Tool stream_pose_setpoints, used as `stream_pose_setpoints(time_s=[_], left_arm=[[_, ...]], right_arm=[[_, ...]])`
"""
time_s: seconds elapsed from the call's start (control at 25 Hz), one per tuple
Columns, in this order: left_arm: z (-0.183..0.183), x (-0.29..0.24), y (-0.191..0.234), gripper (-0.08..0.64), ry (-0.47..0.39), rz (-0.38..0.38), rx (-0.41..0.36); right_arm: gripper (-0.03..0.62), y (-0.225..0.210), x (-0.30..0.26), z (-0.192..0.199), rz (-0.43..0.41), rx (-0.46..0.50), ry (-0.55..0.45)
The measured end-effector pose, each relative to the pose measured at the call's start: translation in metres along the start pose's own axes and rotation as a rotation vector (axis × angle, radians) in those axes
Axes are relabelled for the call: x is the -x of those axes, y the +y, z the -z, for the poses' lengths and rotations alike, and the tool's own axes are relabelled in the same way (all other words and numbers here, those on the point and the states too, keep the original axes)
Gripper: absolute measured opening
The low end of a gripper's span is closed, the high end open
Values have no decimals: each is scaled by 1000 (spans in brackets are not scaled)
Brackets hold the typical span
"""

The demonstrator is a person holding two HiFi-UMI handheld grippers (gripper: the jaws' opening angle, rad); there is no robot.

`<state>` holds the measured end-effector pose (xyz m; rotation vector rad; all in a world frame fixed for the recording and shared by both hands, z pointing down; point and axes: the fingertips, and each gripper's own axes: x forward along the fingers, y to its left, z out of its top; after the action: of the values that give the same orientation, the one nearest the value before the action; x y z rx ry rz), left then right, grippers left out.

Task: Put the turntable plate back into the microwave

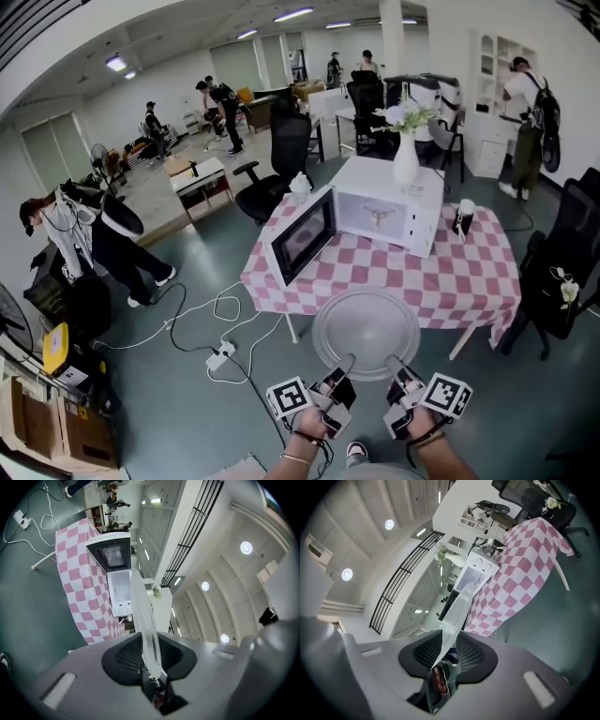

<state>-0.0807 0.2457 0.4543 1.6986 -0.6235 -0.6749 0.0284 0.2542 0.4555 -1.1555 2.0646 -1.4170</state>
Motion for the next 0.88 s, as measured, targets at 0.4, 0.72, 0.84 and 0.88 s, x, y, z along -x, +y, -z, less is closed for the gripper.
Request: stream_pose_setpoints(time_s=[0.4, 0.72, 0.84, 0.88], left_arm=[[-31, -53, 20, 69, -6, -22, -3], [-47, -72, 33, 69, -15, -54, 16], [-56, -83, 38, 69, -8, -54, 19], [-59, -87, 40, 69, -4, -54, 18]], right_arm=[[89, -26, -43, -43, 21, -24, 29], [89, -33, -67, -59, 2, -23, 48], [89, -40, -75, -65, 39, -47, 46], [89, -43, -79, -68, 53, -55, 45]])
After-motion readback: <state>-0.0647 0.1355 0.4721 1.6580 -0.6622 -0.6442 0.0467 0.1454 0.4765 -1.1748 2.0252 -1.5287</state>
